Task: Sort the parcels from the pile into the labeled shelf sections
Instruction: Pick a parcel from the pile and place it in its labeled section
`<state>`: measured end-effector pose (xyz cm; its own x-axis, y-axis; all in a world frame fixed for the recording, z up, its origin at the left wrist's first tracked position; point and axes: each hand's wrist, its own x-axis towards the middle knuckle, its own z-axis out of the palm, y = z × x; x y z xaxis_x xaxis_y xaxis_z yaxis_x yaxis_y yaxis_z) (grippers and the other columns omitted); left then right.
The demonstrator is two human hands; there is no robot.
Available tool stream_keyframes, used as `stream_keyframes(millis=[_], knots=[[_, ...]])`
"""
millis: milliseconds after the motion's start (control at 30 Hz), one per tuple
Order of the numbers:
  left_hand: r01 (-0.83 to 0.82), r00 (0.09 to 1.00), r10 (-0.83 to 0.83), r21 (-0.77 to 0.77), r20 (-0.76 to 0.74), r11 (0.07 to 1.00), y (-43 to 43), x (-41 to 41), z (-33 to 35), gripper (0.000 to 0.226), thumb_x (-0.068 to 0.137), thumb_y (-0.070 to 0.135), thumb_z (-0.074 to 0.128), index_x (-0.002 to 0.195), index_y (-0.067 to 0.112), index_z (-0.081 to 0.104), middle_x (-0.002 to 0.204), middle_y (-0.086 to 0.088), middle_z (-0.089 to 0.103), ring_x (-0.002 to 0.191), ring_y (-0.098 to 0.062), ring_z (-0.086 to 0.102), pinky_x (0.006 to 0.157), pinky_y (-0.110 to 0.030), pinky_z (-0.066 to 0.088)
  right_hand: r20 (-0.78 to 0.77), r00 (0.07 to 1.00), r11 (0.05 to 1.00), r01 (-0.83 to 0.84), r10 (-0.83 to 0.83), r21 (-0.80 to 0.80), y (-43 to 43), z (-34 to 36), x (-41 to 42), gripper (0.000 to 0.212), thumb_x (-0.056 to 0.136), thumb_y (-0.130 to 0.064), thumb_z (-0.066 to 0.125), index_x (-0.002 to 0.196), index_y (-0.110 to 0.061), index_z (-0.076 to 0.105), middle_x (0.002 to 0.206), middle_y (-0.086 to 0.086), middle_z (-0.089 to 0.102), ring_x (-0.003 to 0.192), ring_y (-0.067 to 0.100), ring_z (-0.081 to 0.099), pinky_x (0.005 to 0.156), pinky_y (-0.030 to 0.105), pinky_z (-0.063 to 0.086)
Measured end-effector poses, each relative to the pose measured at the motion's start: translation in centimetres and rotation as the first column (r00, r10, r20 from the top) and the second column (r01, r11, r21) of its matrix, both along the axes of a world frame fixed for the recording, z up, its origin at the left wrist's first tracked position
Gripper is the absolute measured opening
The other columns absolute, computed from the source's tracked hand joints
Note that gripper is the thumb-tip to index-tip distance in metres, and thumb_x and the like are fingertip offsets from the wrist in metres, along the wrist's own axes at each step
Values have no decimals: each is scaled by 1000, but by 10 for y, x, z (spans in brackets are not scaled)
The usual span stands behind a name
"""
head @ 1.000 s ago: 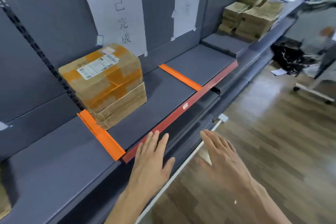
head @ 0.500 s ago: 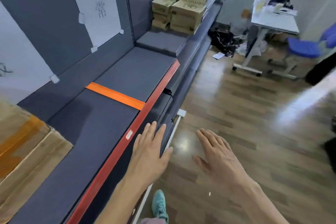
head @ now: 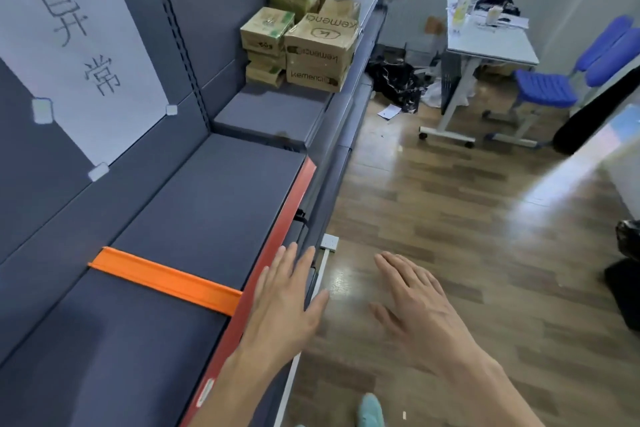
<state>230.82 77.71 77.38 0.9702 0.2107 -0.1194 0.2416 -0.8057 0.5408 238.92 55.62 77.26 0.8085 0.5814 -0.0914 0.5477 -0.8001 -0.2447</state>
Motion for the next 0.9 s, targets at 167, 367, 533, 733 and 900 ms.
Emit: stream_keyframes(millis=[167, 367, 533, 733, 900], knots=[[-19, 1000, 19, -10, 5, 1000, 3, 65, -1, 71, 106, 50, 41, 165, 34, 4, 172, 10, -10, 155, -4, -18, 128, -32, -4, -12, 1000, 999, -17, 17, 33, 1, -9, 69, 73, 102, -55, 38, 162, -29, 5, 168, -12, 5, 155, 6, -2, 125, 30, 2], [-119, 992, 120, -18, 32, 993, -12, 170, 0, 71, 106, 51, 40, 165, 35, 4, 172, 10, -9, 155, -3, -18, 128, -32, -6, 12, 994, 993, -111, 111, 42, -3, -10, 192, 72, 103, -53, 40, 162, -28, 8, 168, -10, 9, 155, 7, 3, 126, 31, 4], [-176, 983, 177, -26, 41, 984, -30, 249, 7, 71, 106, 53, 40, 164, 37, 3, 172, 10, -9, 155, -3, -19, 124, -30, -9, 38, 982, 980, -187, 185, 61, -5, 1, 286, 73, 102, -52, 43, 162, -27, 10, 167, -10, 12, 154, 7, 5, 125, 30, 6], [-203, 979, 203, -18, 3, 979, -30, 323, 7, 69, 107, 50, 39, 164, 36, 3, 172, 10, -7, 156, -5, -17, 124, -31, -8, 32, 980, 976, -198, 196, 94, -5, 3, 363, 72, 100, -52, 48, 160, -28, 17, 165, -10, 20, 154, 9, 11, 125, 32, 11], [-198, 980, 199, -41, 23, 979, -11, 387, -3, 69, 106, 52, 39, 164, 36, 5, 172, 10, -4, 156, -4, -15, 123, -29, -8, 27, 980, 978, -200, 199, 66, 9, -4, 424, 73, 101, -53, 43, 162, -28, 12, 167, -11, 14, 154, 8, 7, 125, 30, 7]])
